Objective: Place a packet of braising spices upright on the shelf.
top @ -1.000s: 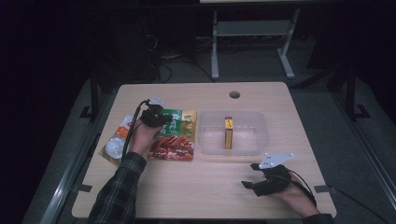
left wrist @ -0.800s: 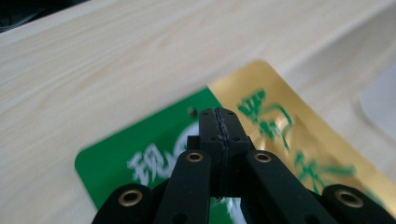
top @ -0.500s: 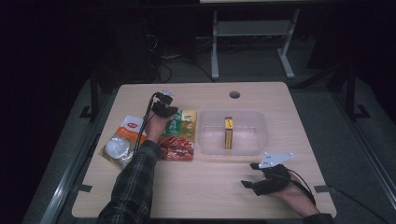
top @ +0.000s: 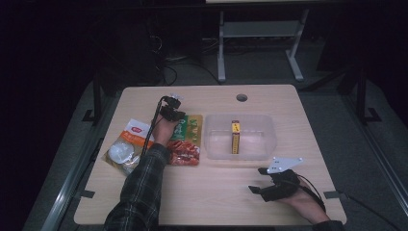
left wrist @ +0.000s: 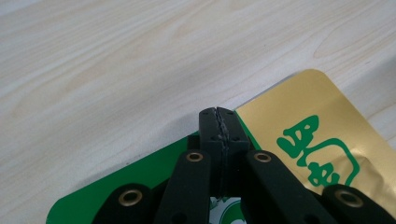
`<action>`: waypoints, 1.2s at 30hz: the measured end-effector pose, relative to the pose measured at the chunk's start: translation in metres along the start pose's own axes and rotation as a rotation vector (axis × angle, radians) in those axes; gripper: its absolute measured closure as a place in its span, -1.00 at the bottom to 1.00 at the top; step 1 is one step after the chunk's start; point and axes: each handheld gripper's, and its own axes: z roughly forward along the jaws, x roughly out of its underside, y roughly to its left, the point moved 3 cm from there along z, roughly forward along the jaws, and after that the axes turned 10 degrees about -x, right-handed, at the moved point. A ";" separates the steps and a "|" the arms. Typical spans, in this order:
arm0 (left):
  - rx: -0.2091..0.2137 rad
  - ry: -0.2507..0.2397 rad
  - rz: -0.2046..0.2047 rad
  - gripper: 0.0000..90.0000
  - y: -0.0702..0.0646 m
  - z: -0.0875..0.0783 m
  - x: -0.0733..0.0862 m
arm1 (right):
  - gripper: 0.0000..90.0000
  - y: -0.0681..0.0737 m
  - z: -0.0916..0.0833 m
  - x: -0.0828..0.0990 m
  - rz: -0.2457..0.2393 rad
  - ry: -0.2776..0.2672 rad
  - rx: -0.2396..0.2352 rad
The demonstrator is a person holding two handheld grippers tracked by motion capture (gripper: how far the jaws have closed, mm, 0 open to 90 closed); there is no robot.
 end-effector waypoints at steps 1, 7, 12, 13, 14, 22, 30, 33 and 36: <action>0.002 -0.002 -0.007 1.00 0.000 0.000 0.000 | -0.43 0.000 0.000 0.000 0.001 -0.001 0.001; 0.019 0.013 -0.010 1.00 -0.001 -0.002 0.001 | -0.43 -0.001 0.000 0.000 -0.004 -0.004 0.002; 0.035 0.024 -0.009 1.00 -0.007 -0.007 0.003 | -0.43 0.000 0.000 0.000 -0.003 0.000 0.003; 0.037 0.028 -0.011 1.00 -0.009 -0.008 0.004 | -0.43 0.000 0.000 0.000 -0.003 -0.001 0.003; 0.037 0.033 -0.007 1.00 -0.010 -0.009 0.005 | -0.43 0.000 0.000 0.001 -0.005 -0.001 0.004; 0.061 0.046 -0.010 1.00 -0.021 -0.021 0.014 | -0.44 -0.001 0.000 0.001 -0.005 0.002 0.011; 0.084 0.037 -0.028 1.00 -0.033 -0.036 0.030 | -0.45 -0.001 0.001 0.002 -0.009 0.008 0.012; 0.092 0.039 -0.028 1.00 -0.035 -0.042 0.035 | -0.45 -0.001 0.001 0.002 -0.008 0.010 0.011; 0.098 0.038 -0.020 1.00 -0.038 -0.048 0.042 | -0.45 -0.001 0.001 0.002 -0.008 0.011 0.012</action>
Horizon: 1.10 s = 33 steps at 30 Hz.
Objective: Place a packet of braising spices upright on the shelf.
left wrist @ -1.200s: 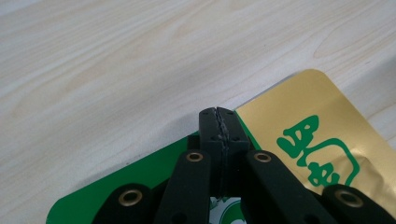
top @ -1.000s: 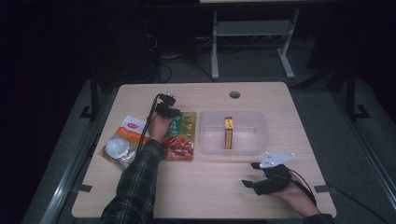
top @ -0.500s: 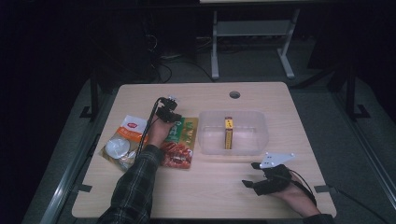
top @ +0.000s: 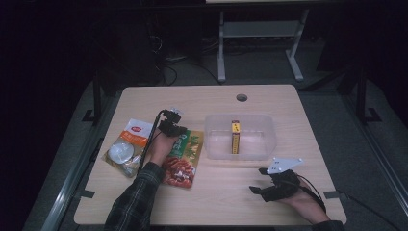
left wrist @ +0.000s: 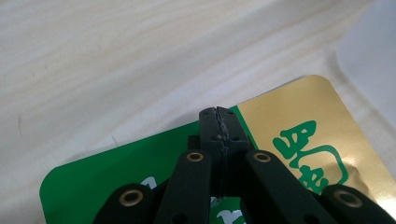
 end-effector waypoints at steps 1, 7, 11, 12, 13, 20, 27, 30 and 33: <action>0.006 0.000 -0.005 1.00 -0.002 -0.002 0.002 | -0.45 0.000 0.000 0.000 0.000 -0.001 0.000; 0.043 0.003 0.007 1.00 -0.010 -0.013 0.015 | -0.45 0.000 0.000 0.000 0.007 0.000 -0.003; 0.055 0.004 0.046 1.00 -0.017 -0.021 0.024 | -0.45 0.001 0.000 -0.001 0.006 0.001 -0.012; 0.056 0.003 0.046 1.00 -0.018 -0.022 0.025 | -0.45 0.001 0.001 -0.001 0.001 0.002 -0.011; 0.058 0.000 0.043 1.00 -0.018 -0.023 0.026 | -0.45 0.001 0.001 -0.001 0.001 0.003 -0.012; 0.038 -0.026 0.006 1.00 -0.001 -0.014 0.020 | -0.45 0.001 0.002 -0.002 -0.004 0.007 -0.016; 0.051 -0.037 -0.001 1.00 0.000 -0.008 0.013 | -0.45 -0.001 0.002 -0.001 -0.008 0.003 -0.019; 0.060 -0.037 0.004 1.00 -0.003 -0.007 0.013 | -0.45 -0.001 0.002 -0.001 -0.002 0.006 -0.019; 0.073 -0.032 0.009 1.00 -0.003 -0.008 0.013 | -0.45 -0.001 0.002 -0.001 -0.002 0.006 -0.017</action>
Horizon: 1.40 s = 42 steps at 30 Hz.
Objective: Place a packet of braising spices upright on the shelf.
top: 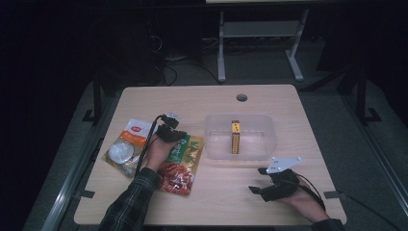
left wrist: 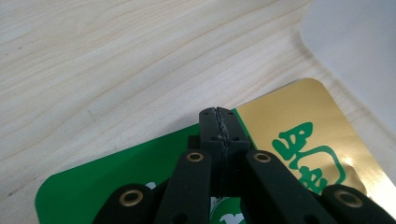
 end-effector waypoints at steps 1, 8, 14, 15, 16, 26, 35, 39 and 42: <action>0.013 0.003 0.008 1.00 0.000 0.000 0.000 | -0.45 0.000 0.000 0.000 0.000 -0.002 -0.001; 0.065 0.027 0.050 1.00 -0.013 -0.004 0.002 | -0.45 -0.001 0.000 0.000 0.000 0.002 0.001; 0.101 0.044 0.089 1.00 -0.023 -0.011 0.008 | -0.45 0.000 0.000 0.000 0.003 -0.001 0.002; 0.107 0.045 0.089 1.00 -0.024 -0.013 0.010 | -0.45 0.000 0.000 0.000 0.001 0.000 0.003; 0.112 0.047 0.090 1.00 -0.024 -0.014 0.011 | -0.45 0.000 0.000 0.000 0.002 0.001 0.003; 0.178 0.064 0.136 1.00 -0.042 -0.028 0.027 | -0.45 0.000 0.000 0.000 -0.007 0.002 0.003; 0.265 0.061 0.243 1.00 -0.067 -0.041 0.043 | -0.45 0.000 -0.001 0.000 -0.010 0.000 0.002; 0.294 0.050 0.282 1.00 -0.083 -0.047 0.049 | -0.45 0.001 0.000 -0.001 -0.010 0.002 0.002; 0.324 0.047 0.313 1.00 -0.094 -0.051 0.055 | -0.45 0.001 0.000 -0.001 -0.011 0.002 0.001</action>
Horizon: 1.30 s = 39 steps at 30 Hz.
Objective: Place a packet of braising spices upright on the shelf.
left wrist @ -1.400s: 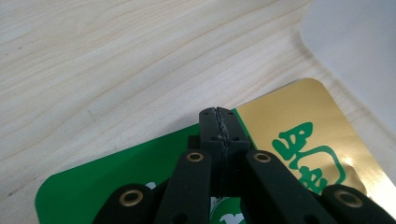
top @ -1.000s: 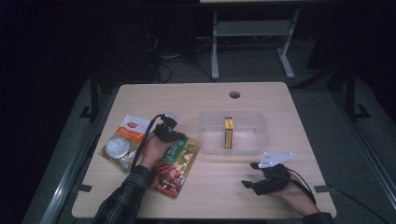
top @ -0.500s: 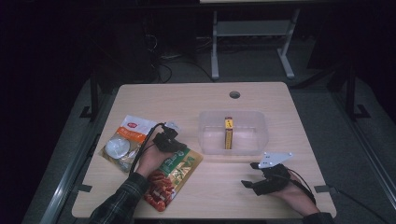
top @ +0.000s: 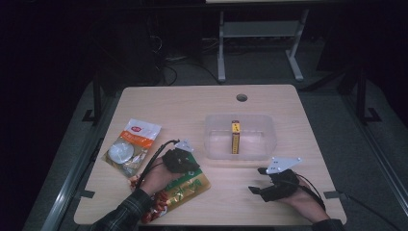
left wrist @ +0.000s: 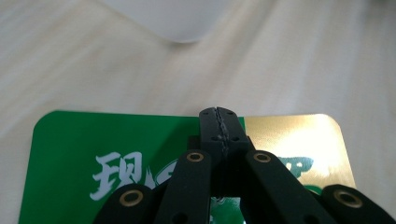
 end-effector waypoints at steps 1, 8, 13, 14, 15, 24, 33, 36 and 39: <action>0.010 0.002 0.019 1.00 -0.004 0.000 0.001 | -0.45 0.000 0.000 0.000 -0.001 0.001 0.000; 0.054 -0.018 0.067 1.00 -0.020 -0.004 0.002 | -0.45 0.000 0.000 0.000 -0.004 0.003 0.000; -0.016 -0.043 0.048 1.00 -0.013 -0.035 0.015 | -0.45 0.000 0.000 0.000 -0.003 0.000 -0.001; -0.023 -0.037 0.035 1.00 -0.009 -0.042 0.020 | -0.45 0.000 0.000 0.001 -0.003 0.001 -0.003; -0.038 -0.040 0.020 1.00 -0.005 -0.048 0.027 | -0.45 0.000 0.000 0.001 -0.001 0.004 -0.003; -0.105 -0.074 -0.084 0.50 0.026 -0.089 0.079 | -0.45 0.002 0.003 0.000 -0.009 0.015 -0.008; -0.131 -0.106 -0.028 -0.36 0.037 -0.090 0.088 | -0.45 0.000 0.002 0.000 -0.014 0.009 -0.013; -0.123 -0.077 -0.023 -0.50 0.041 -0.083 0.090 | -0.45 0.000 0.003 0.001 -0.016 0.012 -0.014; -0.115 -0.053 -0.046 -0.58 0.043 -0.079 0.094 | -0.45 0.000 0.003 0.001 -0.017 0.012 -0.016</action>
